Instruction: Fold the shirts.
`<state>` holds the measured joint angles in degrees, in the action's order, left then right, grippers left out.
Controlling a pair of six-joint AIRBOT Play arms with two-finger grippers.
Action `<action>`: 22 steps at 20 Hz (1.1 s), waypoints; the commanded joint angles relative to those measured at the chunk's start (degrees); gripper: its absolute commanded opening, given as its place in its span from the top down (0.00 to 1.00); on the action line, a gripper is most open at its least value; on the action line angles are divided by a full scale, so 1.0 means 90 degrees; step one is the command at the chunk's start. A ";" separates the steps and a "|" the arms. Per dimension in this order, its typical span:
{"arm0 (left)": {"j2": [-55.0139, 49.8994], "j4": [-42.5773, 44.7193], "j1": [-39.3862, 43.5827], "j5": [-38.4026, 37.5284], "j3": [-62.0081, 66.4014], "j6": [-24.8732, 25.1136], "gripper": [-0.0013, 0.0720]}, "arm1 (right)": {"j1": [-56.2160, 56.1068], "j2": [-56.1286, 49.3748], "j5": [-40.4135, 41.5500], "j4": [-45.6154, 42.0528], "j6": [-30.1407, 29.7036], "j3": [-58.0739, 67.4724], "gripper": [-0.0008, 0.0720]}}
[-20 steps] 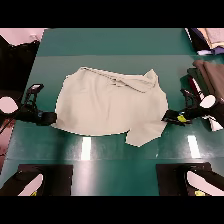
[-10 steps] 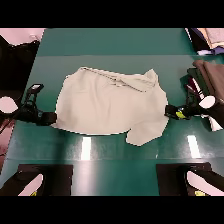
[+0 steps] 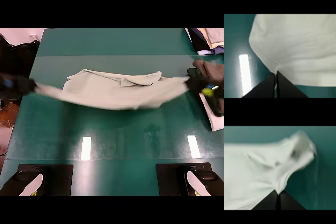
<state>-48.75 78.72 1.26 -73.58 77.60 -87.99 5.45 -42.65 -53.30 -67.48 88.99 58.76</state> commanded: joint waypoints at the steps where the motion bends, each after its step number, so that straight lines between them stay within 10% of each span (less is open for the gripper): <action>1: 0.0015 -0.0017 0.0000 -0.0087 0.2263 0.0017 0.95 | 0.0002 0.0741 0.0102 -0.0010 -0.0002 0.1328 0.97; 8: 0.0017 -0.0228 0.0000 -0.0182 0.5112 -0.0010 0.95 | 0.0002 0.1338 -0.0151 -0.0027 -0.0015 0.3252 0.97; 15: 0.0109 -0.2295 0.0000 -0.0233 0.5438 -0.0005 0.95 | 0.0002 0.0559 -0.2577 -0.0814 0.0015 0.5690 0.97; 22: 0.0112 -0.0743 0.0000 -0.0903 0.4041 0.0155 0.95 | 0.0002 -0.1464 -0.4675 -0.1739 0.0401 0.7053 0.97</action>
<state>-47.75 65.34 1.26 -78.08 120.49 -86.94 5.45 -49.28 -85.91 -80.58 91.48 119.55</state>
